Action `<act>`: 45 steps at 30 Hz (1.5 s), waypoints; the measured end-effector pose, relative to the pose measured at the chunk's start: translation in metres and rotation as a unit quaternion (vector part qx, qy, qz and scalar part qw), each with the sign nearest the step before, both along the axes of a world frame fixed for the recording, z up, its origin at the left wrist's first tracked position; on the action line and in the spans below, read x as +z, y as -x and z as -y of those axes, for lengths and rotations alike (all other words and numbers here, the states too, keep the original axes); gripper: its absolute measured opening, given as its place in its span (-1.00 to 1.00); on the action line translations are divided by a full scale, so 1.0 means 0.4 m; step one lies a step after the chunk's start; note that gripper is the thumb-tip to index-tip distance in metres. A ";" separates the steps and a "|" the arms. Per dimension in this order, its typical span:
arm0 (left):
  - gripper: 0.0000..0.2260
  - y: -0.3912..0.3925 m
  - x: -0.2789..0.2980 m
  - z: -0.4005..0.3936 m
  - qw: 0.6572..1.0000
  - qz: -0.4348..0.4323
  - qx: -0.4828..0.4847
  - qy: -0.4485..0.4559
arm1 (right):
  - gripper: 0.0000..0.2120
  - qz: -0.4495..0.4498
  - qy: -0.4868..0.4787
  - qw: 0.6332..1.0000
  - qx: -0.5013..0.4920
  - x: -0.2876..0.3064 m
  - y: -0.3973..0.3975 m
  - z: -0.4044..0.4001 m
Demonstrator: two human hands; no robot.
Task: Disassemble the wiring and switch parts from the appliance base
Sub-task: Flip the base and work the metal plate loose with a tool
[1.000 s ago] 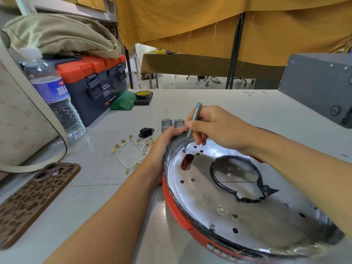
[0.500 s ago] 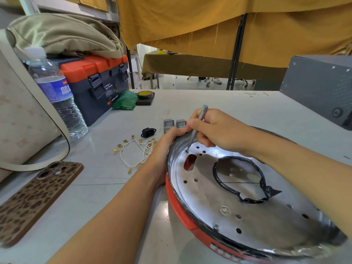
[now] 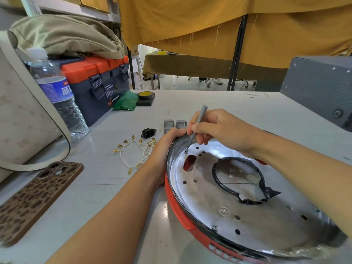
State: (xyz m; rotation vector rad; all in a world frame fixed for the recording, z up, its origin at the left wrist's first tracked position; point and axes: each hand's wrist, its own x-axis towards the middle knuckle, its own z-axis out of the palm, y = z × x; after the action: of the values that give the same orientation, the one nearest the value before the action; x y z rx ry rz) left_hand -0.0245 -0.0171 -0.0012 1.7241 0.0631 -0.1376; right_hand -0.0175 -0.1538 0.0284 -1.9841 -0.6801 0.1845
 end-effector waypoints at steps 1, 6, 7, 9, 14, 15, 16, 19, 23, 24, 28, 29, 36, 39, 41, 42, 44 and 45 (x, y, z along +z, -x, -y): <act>-0.69 0.003 0.005 0.008 1.000 -0.004 -0.006 0.024 | -0.79 -0.002 -0.001 1.000 -0.001 0.000 0.000 0.000; -0.67 -0.009 -0.025 0.001 0.996 0.036 0.004 0.076 | -0.71 0.025 0.016 1.000 -0.001 -0.003 0.002 -0.009; -0.67 -0.012 -0.028 0.001 0.997 0.039 0.008 0.067 | -0.71 0.022 0.017 1.000 0.000 -0.004 0.002 -0.010; -0.68 -0.006 -0.029 -0.002 0.997 0.031 0.000 0.072 | -0.72 0.013 0.015 1.000 -0.003 -0.007 0.000 -0.008; -0.69 0.008 -0.010 -0.022 0.997 0.026 -0.053 0.040 | -0.77 -0.002 0.033 0.999 -0.013 -0.010 -0.005 -0.005; -0.68 0.001 -0.016 -0.034 0.996 0.037 -0.078 0.032 | -0.79 -0.001 0.036 0.999 -0.015 -0.010 -0.006 -0.005; -0.68 0.010 -0.021 -0.041 0.995 0.037 -0.080 0.044 | -0.80 0.000 0.041 0.999 -0.018 -0.011 -0.007 -0.006; -0.65 0.008 -0.020 -0.034 0.997 0.051 -0.052 0.007 | -0.82 -0.001 0.043 0.999 -0.022 -0.012 -0.008 -0.006; -0.63 -0.014 -0.013 -0.013 0.991 -0.014 -0.048 0.128 | -0.82 -0.014 0.003 1.000 -0.021 -0.007 -0.008 0.002; -0.65 -0.016 -0.020 -0.016 0.989 -0.009 -0.049 0.140 | -0.82 -0.018 -0.005 1.000 -0.019 -0.007 -0.009 0.004; -0.73 -0.013 -0.053 -0.022 0.981 0.033 -0.040 0.185 | -0.73 -0.013 -0.020 1.000 -0.017 -0.010 -0.009 0.000; -0.74 -0.009 -0.063 -0.027 0.978 0.039 -0.047 0.199 | -0.70 -0.005 -0.017 1.000 -0.021 -0.012 -0.010 -0.002; -0.75 -0.007 -0.068 -0.032 0.971 0.019 -0.059 0.230 | -0.75 -0.024 0.012 1.000 -0.016 -0.012 -0.012 0.003; -0.71 0.000 -0.050 -0.032 0.974 0.027 -0.073 0.214 | -0.79 -0.015 0.021 0.999 -0.027 -0.012 -0.015 0.001; -0.72 -0.010 -0.037 -0.027 0.984 0.033 -0.059 0.166 | -0.78 -0.010 0.017 0.999 -0.028 -0.012 -0.017 0.003; -0.74 -0.011 -0.027 -0.024 0.989 0.030 -0.049 0.137 | -0.77 -0.008 0.011 1.000 -0.027 -0.011 -0.017 0.005; -0.75 -0.010 -0.021 -0.028 0.992 0.044 -0.028 0.114 | -0.75 -0.003 -0.003 1.000 -0.021 -0.011 -0.018 0.009; -0.76 -0.005 -0.026 -0.033 0.989 0.064 -0.022 0.128 | -0.74 0.000 -0.006 1.000 -0.017 -0.011 -0.018 0.010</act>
State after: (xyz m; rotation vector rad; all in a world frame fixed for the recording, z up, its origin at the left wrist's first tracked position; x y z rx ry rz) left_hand -0.0226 -0.0039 -0.0118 1.4745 -0.0845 -0.0644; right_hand -0.0103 -0.1580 0.0240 -1.9822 -0.6458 0.1604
